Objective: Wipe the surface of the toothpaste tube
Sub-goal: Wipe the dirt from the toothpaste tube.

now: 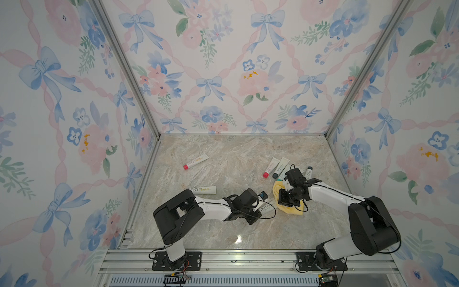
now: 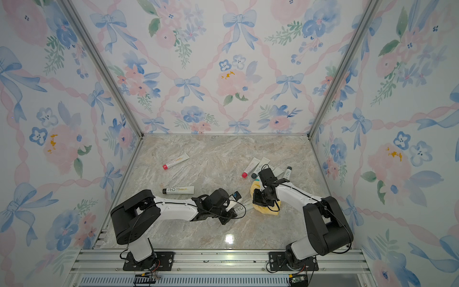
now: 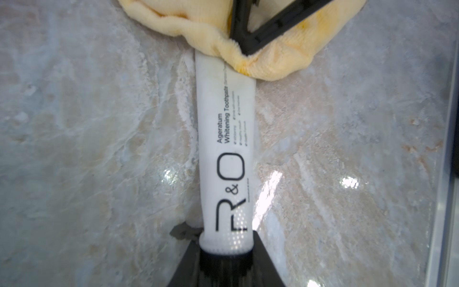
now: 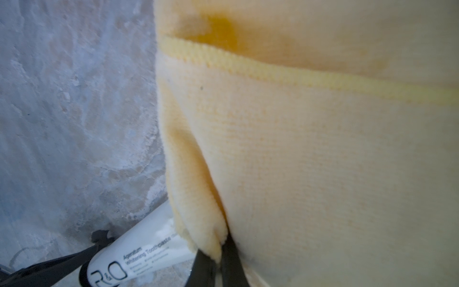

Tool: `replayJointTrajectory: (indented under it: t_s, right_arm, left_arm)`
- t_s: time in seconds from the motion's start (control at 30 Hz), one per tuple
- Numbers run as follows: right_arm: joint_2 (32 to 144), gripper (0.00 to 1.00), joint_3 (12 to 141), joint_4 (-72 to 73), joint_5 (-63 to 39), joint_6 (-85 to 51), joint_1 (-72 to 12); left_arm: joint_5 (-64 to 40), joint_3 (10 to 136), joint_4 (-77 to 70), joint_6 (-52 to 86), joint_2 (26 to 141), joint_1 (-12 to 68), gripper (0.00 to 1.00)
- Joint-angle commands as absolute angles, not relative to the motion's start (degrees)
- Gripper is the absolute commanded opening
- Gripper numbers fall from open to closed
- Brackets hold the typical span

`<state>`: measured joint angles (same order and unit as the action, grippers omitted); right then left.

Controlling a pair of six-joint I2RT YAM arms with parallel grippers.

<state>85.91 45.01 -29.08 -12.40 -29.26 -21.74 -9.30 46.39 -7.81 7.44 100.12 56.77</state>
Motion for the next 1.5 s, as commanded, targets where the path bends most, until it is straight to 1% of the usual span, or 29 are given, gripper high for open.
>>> replayJointTrajectory:
  t_s: [0.0, 0.2, 0.3, 0.37, 0.63, 0.77, 0.87, 1.03, 1.2, 1.37, 1.47]
  right_arm:
    - [87.1, 0.07, 44.3, -31.0, -17.0, -30.8, -26.5]
    - [87.0, 0.07, 44.3, -27.5, -22.5, -35.0, -32.5]
    - [87.3, 0.08, 43.9, -26.2, -23.9, -35.4, -33.0]
    - [87.4, 0.08, 43.9, -26.5, -23.1, -35.4, -32.7]
    - [88.4, 0.07, 45.1, -31.6, -11.3, -29.7, -23.3]
    - [87.8, 0.07, 45.7, -32.8, -8.8, -27.9, -19.6]
    - [87.3, 0.07, 45.5, -32.9, -9.0, -27.6, -18.7]
    - [87.9, 0.07, 44.9, -30.7, -14.0, -29.4, -21.0]
    - [88.3, 0.07, 44.8, -28.0, -19.3, -33.0, -26.3]
    - [87.9, 0.08, 45.0, -26.7, -21.5, -35.4, -31.4]
    - [88.0, 0.08, 44.5, -26.1, -22.7, -37.4, -32.7]
  left_arm:
    - [-8.7, 44.7, -4.5, 6.7, 100.6, 57.0, 0.25]
    - [-8.8, 44.9, -4.6, 6.8, 100.8, 57.0, 0.25]
    - [-8.7, 44.8, -4.5, 6.8, 100.7, 57.0, 0.25]
    - [-8.7, 44.8, -4.5, 6.8, 100.7, 57.0, 0.25]
    - [-8.5, 44.7, -4.6, 6.7, 100.7, 57.0, 0.25]
    - [-8.5, 44.6, -4.5, 6.7, 100.5, 57.0, 0.25]
    - [-8.6, 44.6, -4.6, 6.7, 100.5, 57.0, 0.25]
    - [-8.7, 44.7, -4.6, 6.7, 100.7, 57.0, 0.25]
    - [-8.8, 44.7, -4.6, 6.8, 100.5, 57.0, 0.25]
    - [-8.8, 44.8, -4.6, 6.8, 100.6, 57.0, 0.25]
    - [-8.7, 44.8, -4.6, 6.8, 100.6, 57.0, 0.25]
